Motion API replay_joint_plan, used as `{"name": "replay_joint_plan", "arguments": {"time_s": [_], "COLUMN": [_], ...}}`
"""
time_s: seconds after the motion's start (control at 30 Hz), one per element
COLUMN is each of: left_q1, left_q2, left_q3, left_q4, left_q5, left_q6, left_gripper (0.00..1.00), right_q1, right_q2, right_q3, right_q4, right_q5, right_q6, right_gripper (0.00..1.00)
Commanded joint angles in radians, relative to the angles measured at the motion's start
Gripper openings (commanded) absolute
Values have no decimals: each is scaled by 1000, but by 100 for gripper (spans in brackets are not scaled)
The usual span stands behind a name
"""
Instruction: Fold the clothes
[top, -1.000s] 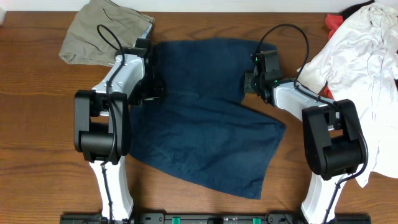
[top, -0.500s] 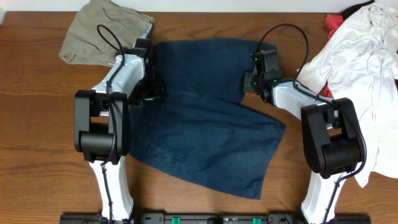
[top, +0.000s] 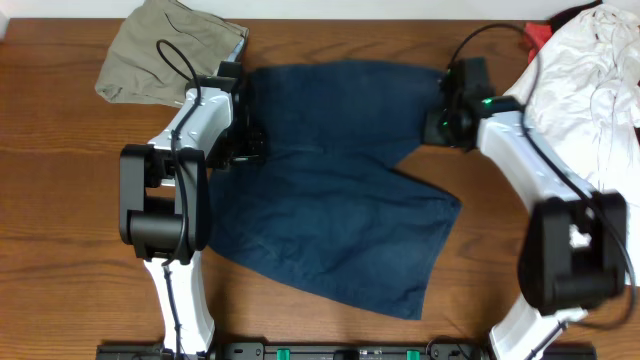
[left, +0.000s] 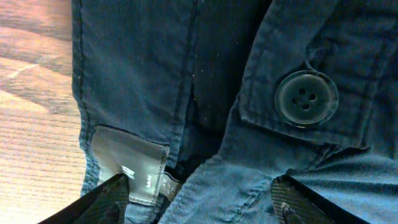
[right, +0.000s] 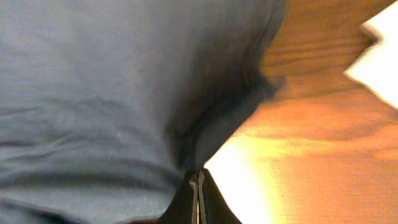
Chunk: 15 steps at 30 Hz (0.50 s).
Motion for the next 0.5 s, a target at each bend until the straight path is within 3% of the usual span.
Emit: {"name": "replay_joint_plan", "arguments": {"time_s": [0.0, 0.27, 0.3, 0.33, 0.4, 0.47], "left_q1": [-8, -8, -8, -8, -8, -8], "left_q2": [63, 63, 63, 63, 63, 63], "left_q3": [-40, -40, -40, -40, -40, -40], "left_q4": [10, 25, 25, 25, 25, 25], "left_q5": [-10, -10, -10, -10, -10, -10], "left_q6": [-6, -6, -6, -6, -6, -6], "left_gripper": [75, 75, 75, 75, 75, 75], "right_q1": [-24, -29, -29, -29, -29, -29], "right_q2": [-82, -150, -149, -146, -133, -113], "right_q3": [45, 47, 47, 46, 45, 43], "right_q4": [-78, -238, -241, -239, -206, -154], "right_q5": [25, 28, 37, 47, 60, 59], "right_q6": [-43, -88, -87, -87, -87, -87], "right_gripper": [1, 3, 11, 28, 46, 51]}}
